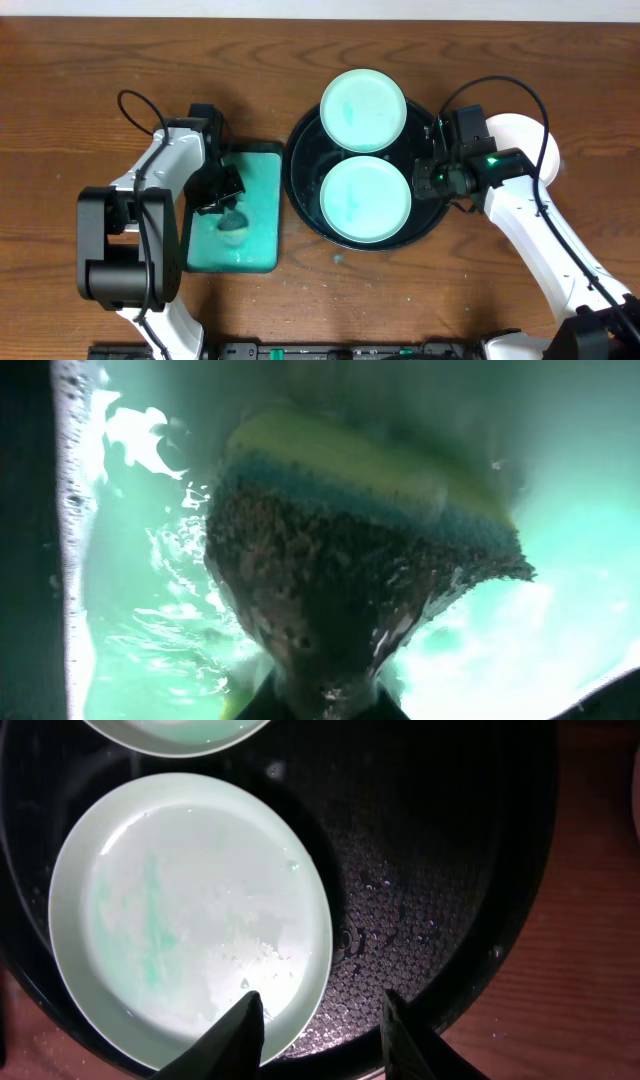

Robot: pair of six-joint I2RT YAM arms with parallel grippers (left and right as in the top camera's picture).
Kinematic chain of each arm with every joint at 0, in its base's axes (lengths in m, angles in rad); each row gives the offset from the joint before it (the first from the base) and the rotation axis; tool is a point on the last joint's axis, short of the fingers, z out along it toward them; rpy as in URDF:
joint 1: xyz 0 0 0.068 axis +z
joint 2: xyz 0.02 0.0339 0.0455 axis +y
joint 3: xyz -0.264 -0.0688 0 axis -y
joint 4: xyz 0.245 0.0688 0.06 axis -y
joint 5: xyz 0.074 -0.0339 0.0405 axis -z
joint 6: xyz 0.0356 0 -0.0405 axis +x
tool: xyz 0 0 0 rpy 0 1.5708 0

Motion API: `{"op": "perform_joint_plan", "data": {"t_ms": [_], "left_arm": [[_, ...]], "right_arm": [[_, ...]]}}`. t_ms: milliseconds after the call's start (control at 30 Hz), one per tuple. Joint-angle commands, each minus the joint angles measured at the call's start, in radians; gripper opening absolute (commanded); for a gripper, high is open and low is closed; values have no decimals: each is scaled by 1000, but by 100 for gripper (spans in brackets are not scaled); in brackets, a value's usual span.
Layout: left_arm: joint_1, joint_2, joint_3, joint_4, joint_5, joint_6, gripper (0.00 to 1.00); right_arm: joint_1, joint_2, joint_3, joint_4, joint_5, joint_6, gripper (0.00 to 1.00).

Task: Clean dirty plates on tray and stack at the side
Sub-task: 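Pick up the sponge from the soapy tray with the left gripper, then scrub the pale green plate with the sponge held by left gripper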

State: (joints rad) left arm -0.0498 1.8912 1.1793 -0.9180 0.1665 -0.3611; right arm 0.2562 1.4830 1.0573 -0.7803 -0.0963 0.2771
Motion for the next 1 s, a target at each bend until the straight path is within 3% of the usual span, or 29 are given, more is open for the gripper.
{"op": "perform_joint_plan", "data": {"t_ms": [0,233,300,367,567,633,667,700,967], "left_arm": [[-1,-16,22,-43,9,17,7],[-3,-237,148,-154,6,17,7],[-11,-315,149,-142,5,17,7],[-39,-402,149,-121,5,17,7],[-113,-428,148,-100,6,2,7],[-148,-416,147,-89,6,-25,7],[-179,-404,147,-75,7,-61,7],[-211,-391,146,-59,10,-98,7],[-454,-188,144,186,43,-282,7]], "right_arm": [[-6,3,-1,-9,3,-1,36],[-8,87,-40,32,113,92,37],[-8,131,-40,64,26,28,37],[-8,199,-40,123,-140,-87,46],[-8,299,-40,153,-171,-91,47],[-7,324,-40,152,-171,-91,35],[-6,348,-40,151,-171,-90,14],[-6,357,-40,150,-171,-83,4],[-6,367,-40,133,-147,-53,1]]}}
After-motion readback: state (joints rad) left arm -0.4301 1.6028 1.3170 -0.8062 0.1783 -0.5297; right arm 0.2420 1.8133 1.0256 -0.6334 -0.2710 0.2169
